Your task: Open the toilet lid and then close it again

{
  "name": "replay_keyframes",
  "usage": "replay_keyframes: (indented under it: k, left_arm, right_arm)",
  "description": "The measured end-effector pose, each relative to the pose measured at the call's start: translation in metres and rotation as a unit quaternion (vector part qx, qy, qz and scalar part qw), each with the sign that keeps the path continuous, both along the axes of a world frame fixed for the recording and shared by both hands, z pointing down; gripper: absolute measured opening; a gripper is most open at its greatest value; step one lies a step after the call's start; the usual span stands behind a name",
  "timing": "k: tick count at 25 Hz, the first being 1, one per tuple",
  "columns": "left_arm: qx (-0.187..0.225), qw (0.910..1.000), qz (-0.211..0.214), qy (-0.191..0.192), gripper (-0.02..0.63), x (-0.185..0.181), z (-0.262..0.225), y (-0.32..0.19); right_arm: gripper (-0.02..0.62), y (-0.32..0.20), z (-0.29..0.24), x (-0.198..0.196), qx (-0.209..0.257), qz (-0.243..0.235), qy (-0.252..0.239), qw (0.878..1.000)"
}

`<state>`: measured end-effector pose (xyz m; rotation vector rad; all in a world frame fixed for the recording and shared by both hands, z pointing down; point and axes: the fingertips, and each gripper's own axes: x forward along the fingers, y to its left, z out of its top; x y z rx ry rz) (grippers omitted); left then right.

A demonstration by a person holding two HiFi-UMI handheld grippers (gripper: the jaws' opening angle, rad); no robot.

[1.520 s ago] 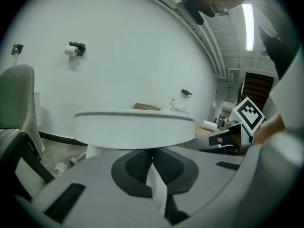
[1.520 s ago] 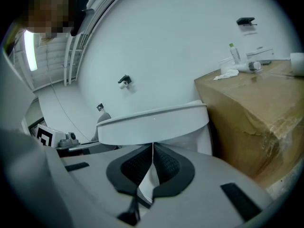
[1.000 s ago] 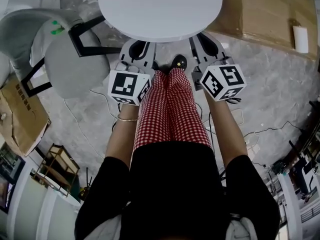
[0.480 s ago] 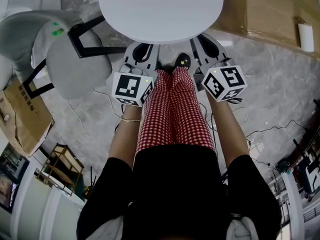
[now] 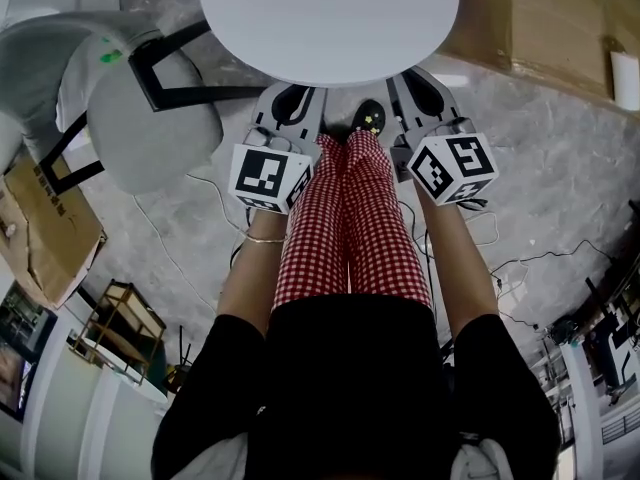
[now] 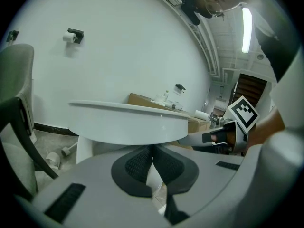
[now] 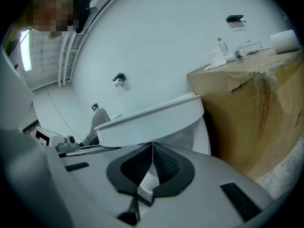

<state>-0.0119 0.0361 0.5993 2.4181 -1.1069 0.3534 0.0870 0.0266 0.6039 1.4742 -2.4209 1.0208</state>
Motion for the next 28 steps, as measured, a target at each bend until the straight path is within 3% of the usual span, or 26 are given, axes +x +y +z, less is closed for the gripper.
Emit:
replay_keyframes:
  k: [28]
  left_arm:
    - [-0.026,0.9994,0.021,-0.002,0.003,-0.003,0.045,0.020]
  right_arm:
    - [0.021,0.020,0.041,-0.006,-0.025,0.018,0.004,1.000]
